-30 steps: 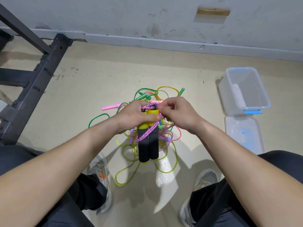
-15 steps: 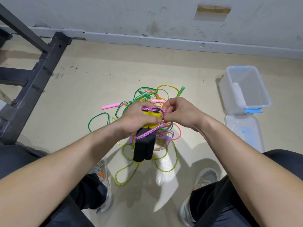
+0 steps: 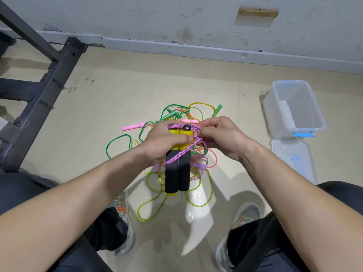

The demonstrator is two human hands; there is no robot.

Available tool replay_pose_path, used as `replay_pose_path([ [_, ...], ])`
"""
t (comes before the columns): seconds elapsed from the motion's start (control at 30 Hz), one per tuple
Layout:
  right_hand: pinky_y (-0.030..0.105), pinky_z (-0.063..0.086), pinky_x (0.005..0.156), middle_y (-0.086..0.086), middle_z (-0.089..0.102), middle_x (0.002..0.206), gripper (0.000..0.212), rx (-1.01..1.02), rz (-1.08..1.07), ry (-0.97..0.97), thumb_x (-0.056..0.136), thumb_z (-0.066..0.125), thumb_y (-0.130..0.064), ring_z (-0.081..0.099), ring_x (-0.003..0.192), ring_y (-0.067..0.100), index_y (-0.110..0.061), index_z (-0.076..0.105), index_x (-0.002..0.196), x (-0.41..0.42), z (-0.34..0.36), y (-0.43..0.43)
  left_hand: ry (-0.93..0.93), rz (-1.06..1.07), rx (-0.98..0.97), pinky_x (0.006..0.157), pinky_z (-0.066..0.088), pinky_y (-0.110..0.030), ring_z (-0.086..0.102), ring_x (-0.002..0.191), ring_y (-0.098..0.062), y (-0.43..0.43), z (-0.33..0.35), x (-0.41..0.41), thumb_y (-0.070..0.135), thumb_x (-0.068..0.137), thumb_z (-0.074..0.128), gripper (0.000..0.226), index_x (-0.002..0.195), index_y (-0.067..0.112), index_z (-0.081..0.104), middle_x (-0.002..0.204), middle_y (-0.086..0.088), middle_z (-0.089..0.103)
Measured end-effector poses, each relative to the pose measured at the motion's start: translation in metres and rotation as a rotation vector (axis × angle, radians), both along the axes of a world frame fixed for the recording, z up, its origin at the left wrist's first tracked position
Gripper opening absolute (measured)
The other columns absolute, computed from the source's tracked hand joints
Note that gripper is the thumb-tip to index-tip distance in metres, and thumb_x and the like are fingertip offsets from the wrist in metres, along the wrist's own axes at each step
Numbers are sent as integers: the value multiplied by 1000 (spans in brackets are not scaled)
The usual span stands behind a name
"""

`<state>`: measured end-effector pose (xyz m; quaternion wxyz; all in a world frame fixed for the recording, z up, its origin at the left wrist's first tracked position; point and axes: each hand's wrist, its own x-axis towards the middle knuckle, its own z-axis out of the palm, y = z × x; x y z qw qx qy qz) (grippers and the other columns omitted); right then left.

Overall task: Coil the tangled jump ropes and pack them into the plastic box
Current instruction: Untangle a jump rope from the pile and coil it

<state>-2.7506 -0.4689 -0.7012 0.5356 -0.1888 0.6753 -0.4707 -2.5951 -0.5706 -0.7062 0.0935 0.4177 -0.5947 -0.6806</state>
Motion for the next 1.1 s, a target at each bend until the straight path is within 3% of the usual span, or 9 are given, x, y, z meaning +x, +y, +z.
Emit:
replay_pose_path([
  [0.1, 36, 49, 69, 16, 66, 75, 16, -29, 14, -15, 87, 61, 10, 59, 67, 28, -4, 68, 92, 1, -2, 1, -3, 48, 43, 81, 59, -36, 72, 76, -23, 1, -1, -1, -4, 71, 84, 42, 106, 15, 72, 91, -7, 76],
  [0.2, 31, 47, 58, 3, 62, 58, 15, -44, 80, 141, 89, 61, 9, 56, 56, 23, -5, 65, 88, 2, 0, 2, 16, 58, 105, 79, 59, -34, 71, 74, -24, -1, 0, -1, -6, 73, 81, 40, 104, 16, 71, 90, -11, 75],
  [0.33, 45, 56, 67, 11, 64, 69, 11, -32, 84, 289, 84, 66, 3, 61, 64, 26, -7, 69, 80, 3, -1, 2, 18, 19, 167, 86, 56, -40, 71, 80, -28, -4, -1, 0, 9, 59, 89, 55, 110, 15, 69, 96, -14, 75],
  [0.4, 42, 52, 67, 9, 64, 66, 11, -13, 81, 292, 83, 66, 3, 60, 64, 23, -7, 70, 81, 0, -1, 2, 35, -3, 203, 81, 58, -36, 71, 80, -28, -3, -3, 0, 13, 56, 88, 59, 112, 14, 68, 96, -15, 75],
  [0.5, 34, 45, 68, 6, 65, 67, 16, -58, 122, 294, 82, 64, 7, 56, 66, 21, -7, 66, 88, 0, -1, 3, 170, -19, 319, 79, 59, -34, 69, 78, -27, -1, 1, 2, -5, 79, 72, 29, 105, 7, 69, 97, -18, 71],
  [0.63, 32, 43, 64, 1, 58, 81, 27, -203, 123, 338, 83, 55, 14, 50, 59, 18, -13, 57, 88, 9, -3, 5, 260, -10, 425, 77, 61, -38, 70, 79, -29, -5, 2, 4, 0, 75, 67, 36, 111, -2, 66, 100, -23, 67],
  [0.77, 24, 47, 65, -3, 64, 77, 16, -235, 82, 494, 86, 62, 1, 54, 61, 15, -14, 66, 90, 19, -9, 6, 270, 58, 449, 70, 60, -37, 70, 74, -28, -8, 4, 4, 1, 74, 67, 40, 114, 1, 61, 94, -20, 67],
  [0.93, 30, 56, 73, 1, 74, 81, 10, -208, 53, 462, 80, 75, -12, 68, 68, 11, -15, 73, 90, 21, -6, 4, 265, 128, 441, 71, 60, -37, 71, 79, -29, -14, 4, 5, -5, 73, 70, 46, 116, 6, 62, 99, -20, 69],
  [1.1, 28, 52, 76, -1, 73, 83, 10, -121, 266, 756, 75, 80, -18, 69, 81, 14, -13, 73, 79, 14, -4, 3, 170, 62, 352, 61, 61, -32, 71, 66, -23, -3, 1, 9, -17, 86, 59, 34, 106, 10, 62, 80, -11, 72],
])
